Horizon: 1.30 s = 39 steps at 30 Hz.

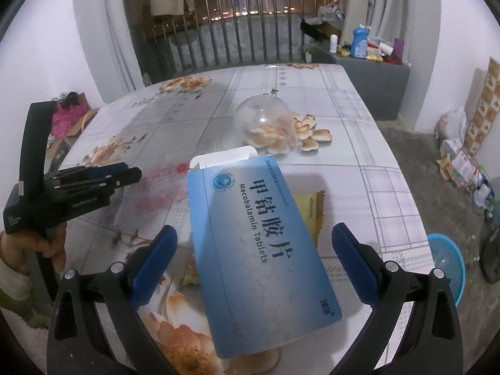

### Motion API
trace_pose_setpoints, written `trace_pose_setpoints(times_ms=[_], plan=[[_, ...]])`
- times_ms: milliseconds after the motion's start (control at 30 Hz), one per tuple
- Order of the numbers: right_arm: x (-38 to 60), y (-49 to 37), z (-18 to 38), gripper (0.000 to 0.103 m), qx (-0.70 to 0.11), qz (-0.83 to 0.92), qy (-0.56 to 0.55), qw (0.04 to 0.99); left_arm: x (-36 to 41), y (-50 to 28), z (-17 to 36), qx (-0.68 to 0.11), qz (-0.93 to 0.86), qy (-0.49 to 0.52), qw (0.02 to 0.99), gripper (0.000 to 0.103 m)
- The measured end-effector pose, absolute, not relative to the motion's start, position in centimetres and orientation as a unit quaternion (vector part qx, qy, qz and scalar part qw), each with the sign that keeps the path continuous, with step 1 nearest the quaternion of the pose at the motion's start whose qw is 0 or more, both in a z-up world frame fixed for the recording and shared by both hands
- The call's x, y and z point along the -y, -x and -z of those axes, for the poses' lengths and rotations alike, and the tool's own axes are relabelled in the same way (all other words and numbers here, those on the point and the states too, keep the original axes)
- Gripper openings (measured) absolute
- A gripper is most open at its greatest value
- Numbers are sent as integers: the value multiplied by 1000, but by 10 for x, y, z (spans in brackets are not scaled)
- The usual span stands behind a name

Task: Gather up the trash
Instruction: 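Grasp the blue Mecobalamin box with the right gripper while the left grasps the clear wrapper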

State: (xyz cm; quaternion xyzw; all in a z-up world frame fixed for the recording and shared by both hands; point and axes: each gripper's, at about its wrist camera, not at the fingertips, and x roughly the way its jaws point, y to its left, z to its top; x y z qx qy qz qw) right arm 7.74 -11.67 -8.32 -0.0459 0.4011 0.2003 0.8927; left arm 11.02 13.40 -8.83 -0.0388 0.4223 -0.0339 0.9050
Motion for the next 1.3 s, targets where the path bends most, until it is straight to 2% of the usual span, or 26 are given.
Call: trace_pose_setpoints(times_ms=[100,300,733,767,833,867,900,1167,1300], plan=[[116,-77,83,95,-400,-202,49,892,-134,-110,88,-421,34,36,906,13],[115,-76,84,95,-401,-202,50,892,-134,-109,83,-413,35,31,910,1],[113,-76,84,95,-401,-208,51,891,-137,-93,52,-365,87,45,926,0],[112,-76,84,95,-402,-208,52,890,-135,-97,53,-369,92,39,924,2],[110,-76,84,95,-401,-210,54,890,-131,-105,57,-377,104,28,920,17],[109,-75,84,95,-402,-210,55,890,-130,-109,59,-378,105,25,920,34],[108,-75,84,95,-403,-210,55,889,-130,-115,64,-384,101,22,918,40],[104,-74,87,92,-409,-203,66,887,-145,-122,84,-444,114,84,885,40],[105,-75,91,81,-416,-201,70,884,-155,-105,86,-471,172,162,850,40]])
